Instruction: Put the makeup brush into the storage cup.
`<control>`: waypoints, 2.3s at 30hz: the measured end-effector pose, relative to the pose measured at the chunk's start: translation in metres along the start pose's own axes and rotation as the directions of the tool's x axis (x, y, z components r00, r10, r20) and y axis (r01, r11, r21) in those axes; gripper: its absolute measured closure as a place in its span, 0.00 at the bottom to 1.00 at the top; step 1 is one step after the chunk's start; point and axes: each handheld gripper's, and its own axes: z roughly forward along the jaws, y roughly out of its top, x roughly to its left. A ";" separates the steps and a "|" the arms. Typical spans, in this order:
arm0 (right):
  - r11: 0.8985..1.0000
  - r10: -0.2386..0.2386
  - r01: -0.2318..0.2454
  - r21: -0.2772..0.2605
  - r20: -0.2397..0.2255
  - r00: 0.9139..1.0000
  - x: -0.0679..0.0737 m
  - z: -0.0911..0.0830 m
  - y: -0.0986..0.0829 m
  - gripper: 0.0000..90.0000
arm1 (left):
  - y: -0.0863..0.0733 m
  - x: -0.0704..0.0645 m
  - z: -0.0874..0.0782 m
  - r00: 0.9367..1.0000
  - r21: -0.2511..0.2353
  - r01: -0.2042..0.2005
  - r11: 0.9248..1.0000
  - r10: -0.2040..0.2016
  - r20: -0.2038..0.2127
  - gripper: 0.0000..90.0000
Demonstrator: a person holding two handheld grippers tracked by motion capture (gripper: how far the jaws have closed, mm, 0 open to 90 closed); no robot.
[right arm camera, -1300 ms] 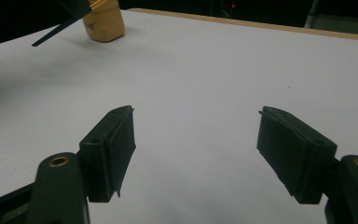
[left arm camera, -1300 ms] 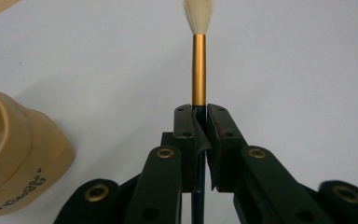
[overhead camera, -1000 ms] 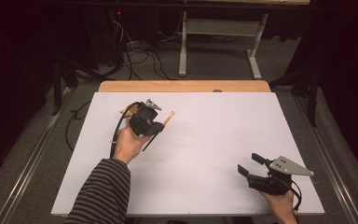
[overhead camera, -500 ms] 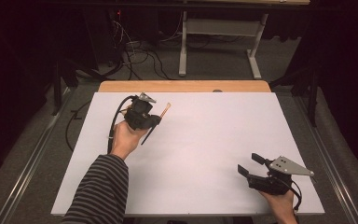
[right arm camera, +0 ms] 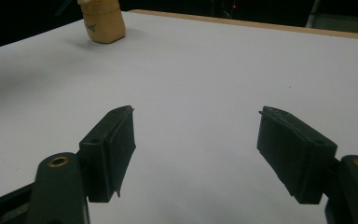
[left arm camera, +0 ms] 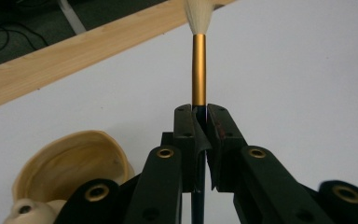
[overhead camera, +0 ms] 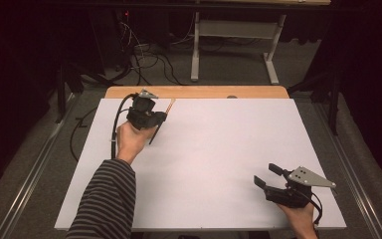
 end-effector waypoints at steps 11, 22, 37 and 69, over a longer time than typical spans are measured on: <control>1.000 -0.003 0.003 0.001 -0.005 1.000 0.001 0.000 0.000 0.33 | 0.005 0.015 -0.004 0.998 -0.071 0.019 0.997 -0.023 -0.053 0.93; 1.000 -0.008 0.008 0.003 -0.009 1.000 0.002 0.001 0.000 0.33 | 0.011 0.030 0.005 0.995 -0.100 0.028 0.995 -0.038 -0.096 0.93; 1.000 -0.006 0.006 0.006 -0.006 1.000 0.003 0.001 -0.002 0.33 | 0.013 0.046 0.019 0.989 -0.159 0.063 0.985 -0.082 -0.121 0.93; 1.000 -0.017 0.017 0.013 -0.007 1.000 0.006 -0.001 -0.002 0.32 | 0.005 0.052 0.023 0.991 -0.144 0.051 0.988 -0.068 -0.115 0.93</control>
